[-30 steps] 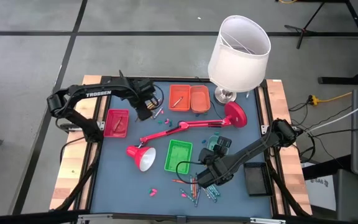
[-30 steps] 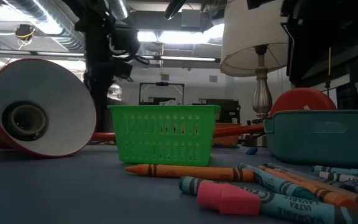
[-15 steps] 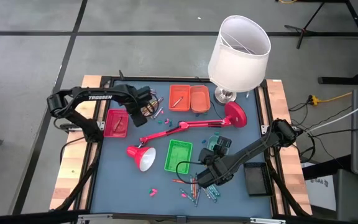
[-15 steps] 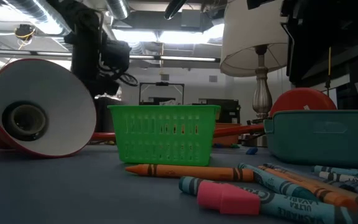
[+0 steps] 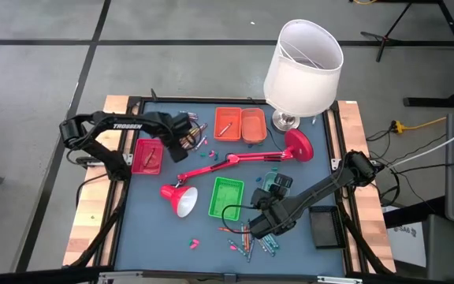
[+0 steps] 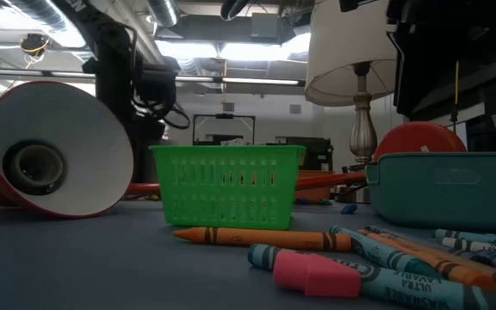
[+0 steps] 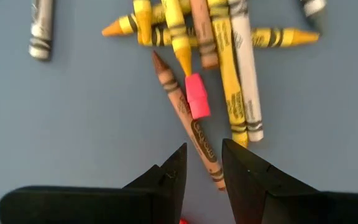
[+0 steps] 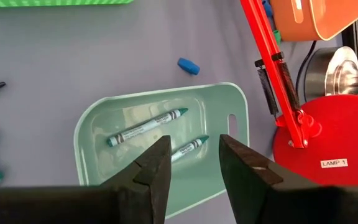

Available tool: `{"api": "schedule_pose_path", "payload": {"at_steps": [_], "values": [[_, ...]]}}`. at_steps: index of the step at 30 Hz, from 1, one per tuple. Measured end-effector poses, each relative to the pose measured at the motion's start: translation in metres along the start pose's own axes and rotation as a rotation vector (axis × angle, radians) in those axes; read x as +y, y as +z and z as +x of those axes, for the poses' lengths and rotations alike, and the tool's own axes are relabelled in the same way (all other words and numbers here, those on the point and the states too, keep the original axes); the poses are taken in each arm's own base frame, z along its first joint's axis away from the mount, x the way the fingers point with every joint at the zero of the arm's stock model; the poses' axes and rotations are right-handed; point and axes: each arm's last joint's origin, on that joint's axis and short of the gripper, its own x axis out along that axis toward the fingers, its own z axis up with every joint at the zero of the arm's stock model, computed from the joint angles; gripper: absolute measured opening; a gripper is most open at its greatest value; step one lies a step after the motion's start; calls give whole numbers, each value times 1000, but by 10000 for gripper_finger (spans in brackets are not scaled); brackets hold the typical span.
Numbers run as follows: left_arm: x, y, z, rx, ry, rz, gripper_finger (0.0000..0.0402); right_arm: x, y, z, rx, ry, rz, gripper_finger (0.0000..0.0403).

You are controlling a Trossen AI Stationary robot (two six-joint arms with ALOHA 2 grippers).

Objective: Sort crayons
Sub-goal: Put the brown crayon into the red bin

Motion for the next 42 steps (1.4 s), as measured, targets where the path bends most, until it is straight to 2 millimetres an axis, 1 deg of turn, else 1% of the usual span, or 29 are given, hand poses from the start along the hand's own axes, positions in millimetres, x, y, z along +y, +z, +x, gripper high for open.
{"api": "schedule_pose_path", "payload": {"at_steps": [4, 10, 23, 26, 29, 35, 42], "values": [[0, -7, 7, 17, 2, -3, 85, 0, 0, 0, 0, 0, 0, 134], [0, -12, 14, 1, 0, -4, 85, 0, 0, 0, 0, 0, -1, 134], [0, -12, 16, -13, 16, 1, 84, 0, 0, 0, 16, 11, -1, 134], [0, -12, 16, -14, 22, 0, 73, 1, -2, 0, 48, 32, -2, 133], [0, -12, 16, -15, 21, 0, 53, 5, -7, -3, 82, 65, -17, 133], [0, -12, 16, -16, 30, 0, 15, 17, -24, -13, 115, 110, -11, 133], [1, -9, 14, -19, 35, -1, 2, 28, -39, -42, 69, 180, 37, 133]]}}
